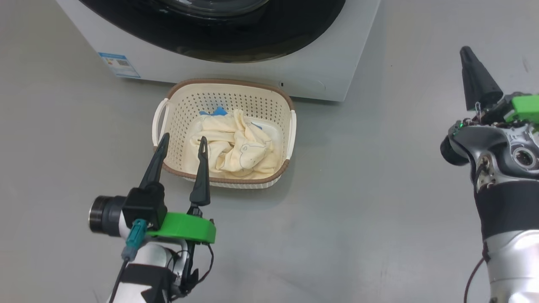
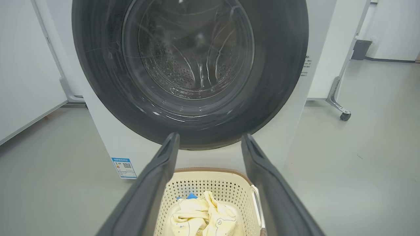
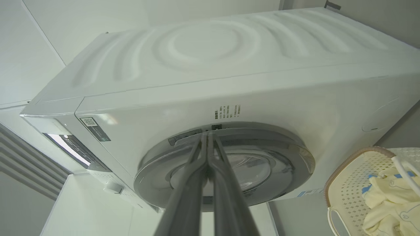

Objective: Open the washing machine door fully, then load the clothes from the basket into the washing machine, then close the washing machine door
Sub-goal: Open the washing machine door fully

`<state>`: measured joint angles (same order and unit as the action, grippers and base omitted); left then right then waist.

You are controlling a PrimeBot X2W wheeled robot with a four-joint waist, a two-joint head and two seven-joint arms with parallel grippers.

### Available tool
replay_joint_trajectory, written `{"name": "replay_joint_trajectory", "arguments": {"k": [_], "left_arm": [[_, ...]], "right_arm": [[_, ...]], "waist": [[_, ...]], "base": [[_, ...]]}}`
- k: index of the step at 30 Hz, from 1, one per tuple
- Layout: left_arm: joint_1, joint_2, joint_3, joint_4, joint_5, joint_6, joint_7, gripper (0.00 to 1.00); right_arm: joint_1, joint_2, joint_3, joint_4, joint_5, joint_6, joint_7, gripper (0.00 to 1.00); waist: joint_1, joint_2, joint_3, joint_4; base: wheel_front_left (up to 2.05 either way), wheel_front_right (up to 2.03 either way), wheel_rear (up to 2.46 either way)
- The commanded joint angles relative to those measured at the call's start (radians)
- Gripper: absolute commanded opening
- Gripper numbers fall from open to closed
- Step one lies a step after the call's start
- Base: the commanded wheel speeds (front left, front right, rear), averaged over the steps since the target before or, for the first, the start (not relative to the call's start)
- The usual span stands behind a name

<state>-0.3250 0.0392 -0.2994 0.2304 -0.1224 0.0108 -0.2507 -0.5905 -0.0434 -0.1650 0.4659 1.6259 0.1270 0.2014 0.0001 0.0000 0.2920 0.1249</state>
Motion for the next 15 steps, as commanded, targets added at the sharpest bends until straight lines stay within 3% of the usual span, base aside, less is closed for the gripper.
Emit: {"name": "replay_joint_trajectory", "arguments": {"k": [1,15], "left_arm": [[-0.034,0.011,0.025,-0.036,-0.008,0.01,-0.011,1.0],[-0.075,0.011,-0.035,-0.055,-0.052,0.038,-0.011,1.0]], "right_arm": [[-0.065,-0.007,0.015,-0.021,0.018,0.004,0.024,0.0],[-0.395,-0.072,0.09,0.217,0.069,0.004,0.128,0.0]], "waist": [[-0.0001,0.0,0.012,0.011],[-0.0001,0.0,0.086,0.081]], "base": [[0.0,0.0,0.0],[0.0,0.0,0.0]]}}
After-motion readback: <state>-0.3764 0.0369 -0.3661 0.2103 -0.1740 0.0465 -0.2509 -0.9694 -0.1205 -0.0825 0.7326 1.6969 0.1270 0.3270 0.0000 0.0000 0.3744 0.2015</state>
